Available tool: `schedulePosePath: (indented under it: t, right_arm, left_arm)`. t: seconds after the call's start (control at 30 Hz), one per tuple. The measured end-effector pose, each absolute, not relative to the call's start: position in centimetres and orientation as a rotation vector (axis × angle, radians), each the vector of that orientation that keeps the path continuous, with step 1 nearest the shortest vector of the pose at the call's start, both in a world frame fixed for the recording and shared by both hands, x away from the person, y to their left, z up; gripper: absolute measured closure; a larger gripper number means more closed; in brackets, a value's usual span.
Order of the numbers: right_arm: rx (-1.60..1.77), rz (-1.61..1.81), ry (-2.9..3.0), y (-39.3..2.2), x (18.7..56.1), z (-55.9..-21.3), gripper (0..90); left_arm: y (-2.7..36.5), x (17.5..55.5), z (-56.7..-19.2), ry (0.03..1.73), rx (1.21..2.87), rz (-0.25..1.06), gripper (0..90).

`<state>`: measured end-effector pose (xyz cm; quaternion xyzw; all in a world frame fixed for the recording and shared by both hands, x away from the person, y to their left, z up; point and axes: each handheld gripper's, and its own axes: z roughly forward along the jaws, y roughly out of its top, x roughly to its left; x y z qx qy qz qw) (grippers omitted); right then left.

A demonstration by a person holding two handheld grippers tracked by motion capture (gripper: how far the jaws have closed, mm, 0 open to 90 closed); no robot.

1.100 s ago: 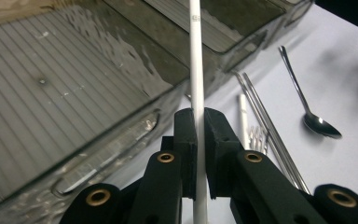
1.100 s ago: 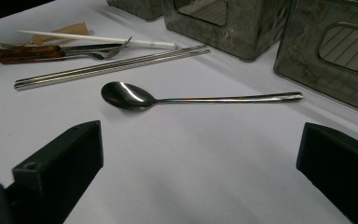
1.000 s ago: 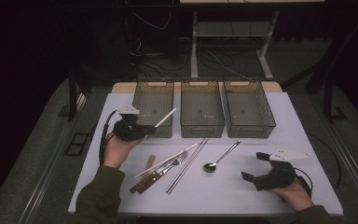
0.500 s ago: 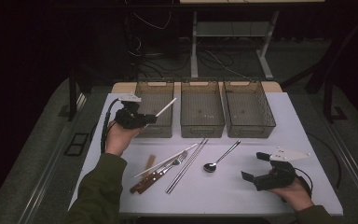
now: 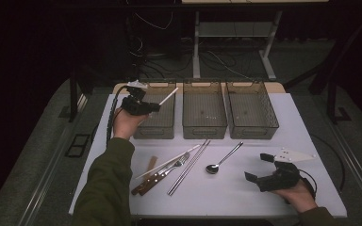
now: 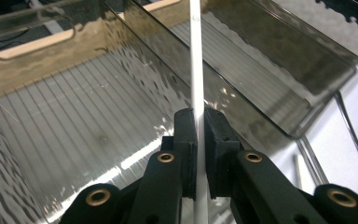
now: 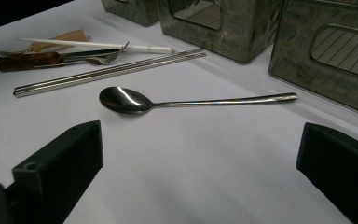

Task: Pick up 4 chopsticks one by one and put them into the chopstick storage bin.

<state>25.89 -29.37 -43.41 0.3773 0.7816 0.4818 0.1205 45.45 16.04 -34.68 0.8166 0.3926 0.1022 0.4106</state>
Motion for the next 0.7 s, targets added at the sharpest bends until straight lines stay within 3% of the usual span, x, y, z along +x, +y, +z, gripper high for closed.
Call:
schedulePosePath:
  t: [0.7]
  right_arm:
    - [1.104,1.448,2.272,-29.4,26.0,-43.3,0.8]
  left_arm:
    - [15.5,50.9,-36.4,1.07,2.027,0.315,84.1]
